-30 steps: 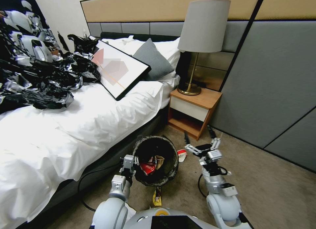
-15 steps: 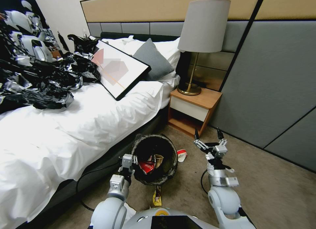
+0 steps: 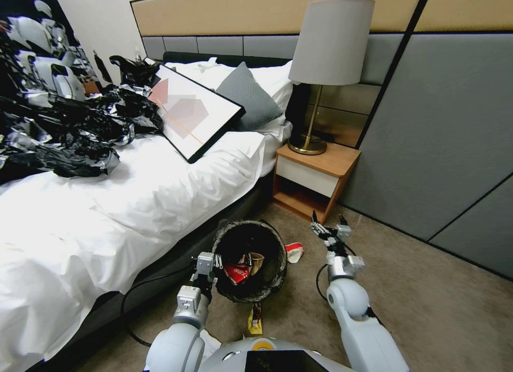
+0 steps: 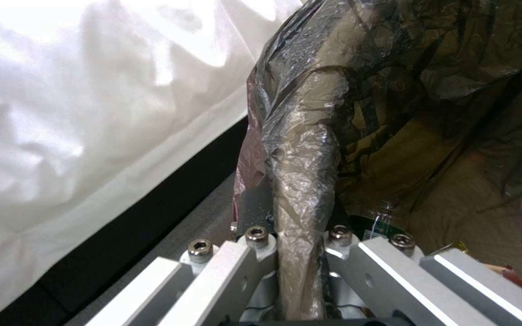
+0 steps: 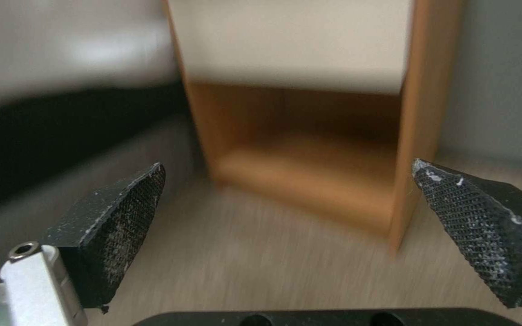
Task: Pick up the trash bin, then pick up the garbage from the floor and place it into the trash bin.
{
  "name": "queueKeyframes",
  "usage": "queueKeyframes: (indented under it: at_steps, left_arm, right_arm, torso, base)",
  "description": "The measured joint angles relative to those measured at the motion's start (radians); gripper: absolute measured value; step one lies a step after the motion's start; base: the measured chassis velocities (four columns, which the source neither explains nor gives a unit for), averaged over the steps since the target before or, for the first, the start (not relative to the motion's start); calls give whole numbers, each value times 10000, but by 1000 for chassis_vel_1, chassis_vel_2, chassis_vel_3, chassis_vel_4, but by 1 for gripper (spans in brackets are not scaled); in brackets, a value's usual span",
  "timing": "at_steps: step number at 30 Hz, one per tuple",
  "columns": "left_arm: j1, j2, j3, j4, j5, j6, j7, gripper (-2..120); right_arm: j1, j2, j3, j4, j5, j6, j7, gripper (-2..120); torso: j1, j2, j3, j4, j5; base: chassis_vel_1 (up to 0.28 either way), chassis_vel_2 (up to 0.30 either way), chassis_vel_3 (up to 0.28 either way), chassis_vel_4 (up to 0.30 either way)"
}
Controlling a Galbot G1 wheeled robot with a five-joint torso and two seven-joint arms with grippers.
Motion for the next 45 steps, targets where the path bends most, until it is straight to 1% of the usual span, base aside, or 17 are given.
queueKeyframes:
  at_steps: [3, 5, 6, 7, 9, 11, 12, 13, 19, 21, 23, 25, 27, 29, 31, 39, 45]
  left_arm:
    - [-82, 30, 76, 54, 7, 1, 0, 1]
    - [-94, 37, 83, 58, 8, 1, 1, 1]
    - [-111, 43, 91, 62, 8, 4, 1, 1]
    - [-111, 43, 91, 62, 8, 4, 1, 1]
    - [-109, 44, 91, 63, 8, 7, 1, 1]
    - [-108, 45, 91, 63, 8, 9, 1, 1]
    - [-101, 47, 89, 62, 8, 11, 1, 1]
    - [-91, 59, 86, 57, 8, 16, 1, 1]
    - [-58, 62, 51, 54, 10, 20, 3, 1]
    - [-50, 56, 54, 54, 19, 20, 3, 1]
    - [-22, 34, 59, 42, 57, 21, 5, 1]
    - [-17, 30, 58, 35, 64, 20, 6, 1]
    - [-4, 19, 54, 31, 79, 21, 8, 1]
    - [-1, 18, 53, 31, 82, 21, 8, 1]
    - [9, 2, 57, 31, 103, 21, 9, 1]
    - [48, -9, 39, 12, 122, 21, 11, 1]
    - [56, -27, 53, 9, 128, 16, 10, 1]
  right_arm:
    - [638, 23, -269, -911, 548, -694, 45, 100]
    - [771, 30, -310, -1068, 670, -812, 81, 100]
    - [1098, 64, -441, -1458, 1093, -1212, 261, 100]
    - [1098, 64, -441, -1458, 1093, -1212, 261, 100]
    - [1471, 135, -563, -2094, 1379, -1614, 350, 100]
    - [1562, 165, -598, -2304, 1384, -1659, 351, 100]
    - [1715, 225, -660, -2697, 1380, -1731, 348, 100]
    - [1837, 280, -738, -3054, 1334, -1740, 314, 100]
    - [2259, 508, -892, -4169, 1066, -1508, 36, 100]
    - [2335, 554, -893, -4349, 1013, -1479, -13, 100]
    - [2583, 707, -888, -4956, 884, -1385, -134, 100]
    - [2653, 751, -875, -5125, 869, -1364, -181, 100]
    - [2866, 884, -820, -5646, 911, -1332, -236, 100]
    - [2916, 912, -811, -5779, 912, -1310, -249, 100]
    - [3099, 1017, -747, -6326, 879, -1221, -300, 100]
    - [3281, 1142, -536, -7198, 744, -985, -409, 100]
    - [3274, 1142, -429, -7507, 685, -801, -511, 100]
  torso:
    - [0, 0, 0, 1, 0]
    - [0, 0, 0, 0, -1]
    - [0, 0, 0, 2, -3]
    - [0, 0, 0, 2, -3]
    - [-1, 0, 0, 1, -2]
    - [0, 0, 0, 1, -3]
    - [0, 0, 0, 0, -1]
    - [-1, 0, 0, 0, -2]
    - [-2, 0, -1, 1, -3]
    - [-1, 0, 0, 0, -3]
    - [-1, 0, 0, 1, -2]
    - [-1, 0, 0, 1, -1]
    - [-2, 0, -1, 1, -2]
    - [-2, 0, 0, 1, -2]
    - [-1, 0, 0, 2, -1]
    - [-1, 0, -1, 2, -1]
    - [-2, 0, 0, 1, -1]
  base:
    - [0, 0, 0, 0]
    - [0, 0, 0, 0]
    - [0, 0, 0, 0]
    - [0, 0, 0, 0]
    - [0, 0, 0, 0]
    - [0, 0, 0, 0]
    - [0, 0, 0, 0]
    - [0, 0, 0, 0]
    - [0, 0, 0, 0]
    - [0, 0, 0, 0]
    - [0, 0, 0, 0]
    - [0, 0, 0, 0]
    - [0, 0, 0, 0]
    - [0, 0, 0, 0]
    - [0, 0, 0, 0]
    - [0, 0, 0, 0]
    - [0, 0, 0, 0]
